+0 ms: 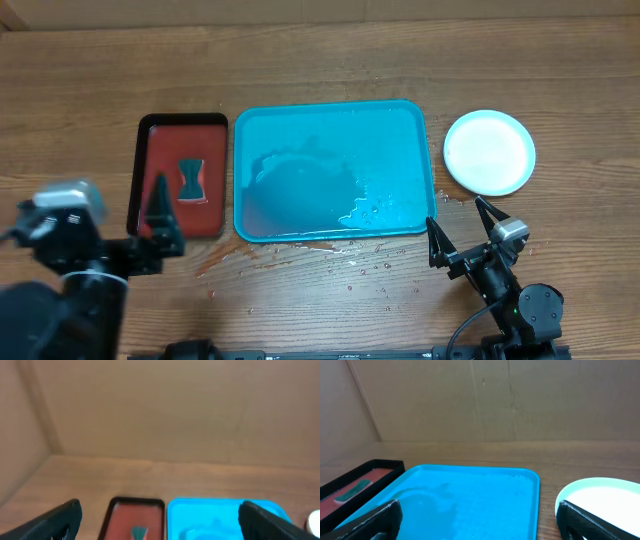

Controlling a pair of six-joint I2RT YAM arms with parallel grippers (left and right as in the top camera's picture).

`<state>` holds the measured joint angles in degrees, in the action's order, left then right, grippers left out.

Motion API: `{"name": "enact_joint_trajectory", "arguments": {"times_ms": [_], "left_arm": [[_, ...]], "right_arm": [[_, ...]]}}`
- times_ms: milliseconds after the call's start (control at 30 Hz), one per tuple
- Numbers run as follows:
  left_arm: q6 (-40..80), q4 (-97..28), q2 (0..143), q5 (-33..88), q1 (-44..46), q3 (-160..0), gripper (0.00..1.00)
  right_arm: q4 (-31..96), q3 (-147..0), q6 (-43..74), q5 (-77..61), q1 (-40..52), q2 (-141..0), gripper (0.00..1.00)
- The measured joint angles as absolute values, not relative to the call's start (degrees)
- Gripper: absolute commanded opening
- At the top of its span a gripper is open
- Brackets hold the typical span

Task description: Clean dirty plates on tray and stack at the side

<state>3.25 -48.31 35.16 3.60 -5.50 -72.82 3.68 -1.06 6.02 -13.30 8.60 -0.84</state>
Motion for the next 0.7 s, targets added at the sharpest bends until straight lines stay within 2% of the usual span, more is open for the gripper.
{"name": "enact_joint_trajectory", "arguments": {"times_ms": [333,700], "left_arm": [[-1.7,-23.9,10.6,9.0,-2.7,-35.4,1.0],[-7.4,-6.3,3.0,8.8,0.0,-12.8,1.0]], "right_arm": [[3.7,-1.1,6.0,-13.3,8.6,-0.8,1.0],[3.6,-1.1,6.0,-13.3,8.6,-0.8,1.0]]}}
